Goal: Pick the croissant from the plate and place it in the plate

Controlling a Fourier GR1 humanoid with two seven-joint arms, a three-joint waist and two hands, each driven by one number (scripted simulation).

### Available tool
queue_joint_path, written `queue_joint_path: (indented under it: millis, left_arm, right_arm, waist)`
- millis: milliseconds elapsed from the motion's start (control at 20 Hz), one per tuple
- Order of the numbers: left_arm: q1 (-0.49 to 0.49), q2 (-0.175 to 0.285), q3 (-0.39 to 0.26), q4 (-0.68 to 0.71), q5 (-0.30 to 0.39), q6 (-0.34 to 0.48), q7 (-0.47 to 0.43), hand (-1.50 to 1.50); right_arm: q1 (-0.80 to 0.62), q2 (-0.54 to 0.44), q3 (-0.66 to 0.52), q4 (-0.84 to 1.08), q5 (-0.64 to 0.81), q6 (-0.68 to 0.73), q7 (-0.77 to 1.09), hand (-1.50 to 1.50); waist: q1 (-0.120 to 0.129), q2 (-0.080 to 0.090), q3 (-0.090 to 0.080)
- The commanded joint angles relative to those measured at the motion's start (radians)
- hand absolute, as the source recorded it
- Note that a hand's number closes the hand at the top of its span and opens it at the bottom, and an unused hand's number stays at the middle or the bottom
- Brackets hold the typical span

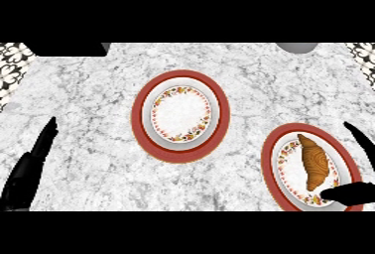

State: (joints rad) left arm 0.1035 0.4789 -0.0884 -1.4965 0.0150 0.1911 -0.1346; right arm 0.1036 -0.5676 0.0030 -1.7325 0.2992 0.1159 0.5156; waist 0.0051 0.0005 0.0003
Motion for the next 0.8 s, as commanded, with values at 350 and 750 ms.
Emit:
queue_joint_path:
  millis: [350, 750]
  left_arm:
    - [-0.061, -0.04, 0.097, 0.09, -0.042, -0.088, -0.03, 0.0]
    - [-0.012, -0.113, 0.107, -0.013, -0.135, -0.092, 0.033, 0.0]
  right_arm:
    - [-0.069, 0.105, 0.008, 0.227, 0.112, 0.066, -0.131, -1.5]
    - [-0.121, 0.152, -0.052, 0.314, 0.163, 0.103, -0.176, -1.5]
  waist:
    - [-0.004, 0.0, 0.0]
    - [-0.002, 0.0, 0.0]
